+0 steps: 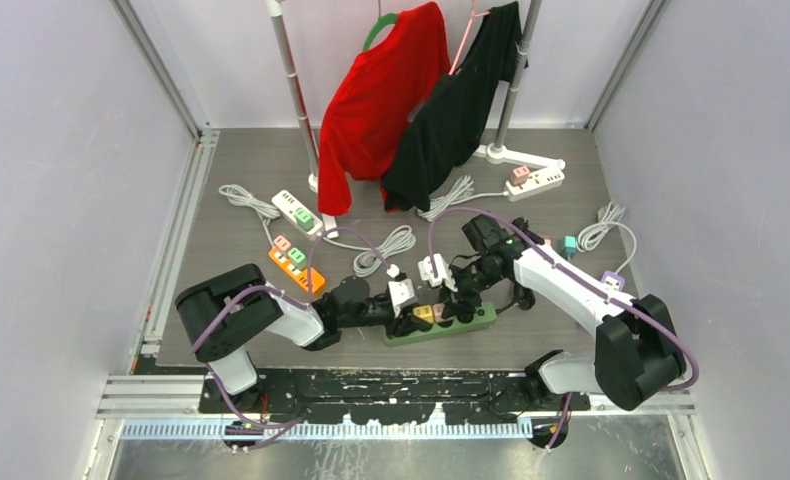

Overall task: Pull the plug off the socket
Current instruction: Remove the plug from the socket.

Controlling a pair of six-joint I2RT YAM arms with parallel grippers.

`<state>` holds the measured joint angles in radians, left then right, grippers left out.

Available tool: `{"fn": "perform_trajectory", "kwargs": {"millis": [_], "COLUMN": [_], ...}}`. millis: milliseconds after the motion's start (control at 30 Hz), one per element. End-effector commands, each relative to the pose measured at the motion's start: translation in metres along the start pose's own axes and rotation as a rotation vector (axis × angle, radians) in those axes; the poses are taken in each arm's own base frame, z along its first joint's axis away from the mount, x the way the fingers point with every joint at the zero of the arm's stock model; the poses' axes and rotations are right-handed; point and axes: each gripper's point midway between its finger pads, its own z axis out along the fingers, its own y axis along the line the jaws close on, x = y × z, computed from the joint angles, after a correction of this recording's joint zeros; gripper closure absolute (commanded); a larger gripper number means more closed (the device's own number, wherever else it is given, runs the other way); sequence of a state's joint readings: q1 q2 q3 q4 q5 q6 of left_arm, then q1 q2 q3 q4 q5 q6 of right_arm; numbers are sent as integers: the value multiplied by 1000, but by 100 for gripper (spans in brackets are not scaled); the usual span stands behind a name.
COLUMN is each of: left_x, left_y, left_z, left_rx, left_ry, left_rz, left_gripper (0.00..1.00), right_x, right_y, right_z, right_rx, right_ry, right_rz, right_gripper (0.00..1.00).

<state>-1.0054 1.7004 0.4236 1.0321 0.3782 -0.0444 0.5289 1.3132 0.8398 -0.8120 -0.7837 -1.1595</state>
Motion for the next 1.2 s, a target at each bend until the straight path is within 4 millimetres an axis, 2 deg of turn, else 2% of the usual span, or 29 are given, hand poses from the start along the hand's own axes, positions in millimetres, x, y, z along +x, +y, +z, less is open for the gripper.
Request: {"fn": "perform_trajectory", "kwargs": {"millis": [0,100,233,300,367,433,533,633,733,800,933,967,1067,1133,1167], "left_x": [59,59,61,63,64,65,66,68,69,68,56,51,33,19,12], "left_y": [13,13,12,11,12,12,12,13,13,14,17,18,20,20,20], "left_z": [-8,-6,-5,-5,-6,-8,-11,-14,-14,-15,-16,-17,-17,-18,-18], "left_rx": [-61,-55,-40,-34,-33,-34,-38,-37,-27,-25,-47,-56,-73,-81,-82], "left_ry": [217,219,230,244,254,259,263,267,274,279,265,257,221,195,186], "left_rz": [-56,-65,-81,-90,-95,-94,-97,-101,-111,-113,-112,-116,-120,-123,-122], "left_gripper": [100,100,100,100,100,100,100,100,100,100,99,92,58,42,37], "right_x": [-51,-48,-40,-47,-58,-63,-48,-32,-41,-45,-37,-34,-24,-20,-17], "right_y": [-2,7,30,33,25,9,-12,-5,10,12,-2,-6,-15,-21,-23], "right_z": [-27,-31,-8,-4,-6,-13,-29,-25,-13,-11,-28,-38,-60,-72,-78], "right_rx": [26,20,-81,-118,-105,-50,34,38,-13,-34,16,47,143,201,229], "right_ry": [-214,-217,-155,-176,-209,-252,-254,-198,-184,-183,-144,-143,-117,-114,-109], "right_rz": [-1,-29,-133,-113,-60,7,86,57,-21,-23,17,46,74,99,120], "right_gripper": [99,99,99,99,99,99,99,99,99,99,99,99,99,99,98]}}
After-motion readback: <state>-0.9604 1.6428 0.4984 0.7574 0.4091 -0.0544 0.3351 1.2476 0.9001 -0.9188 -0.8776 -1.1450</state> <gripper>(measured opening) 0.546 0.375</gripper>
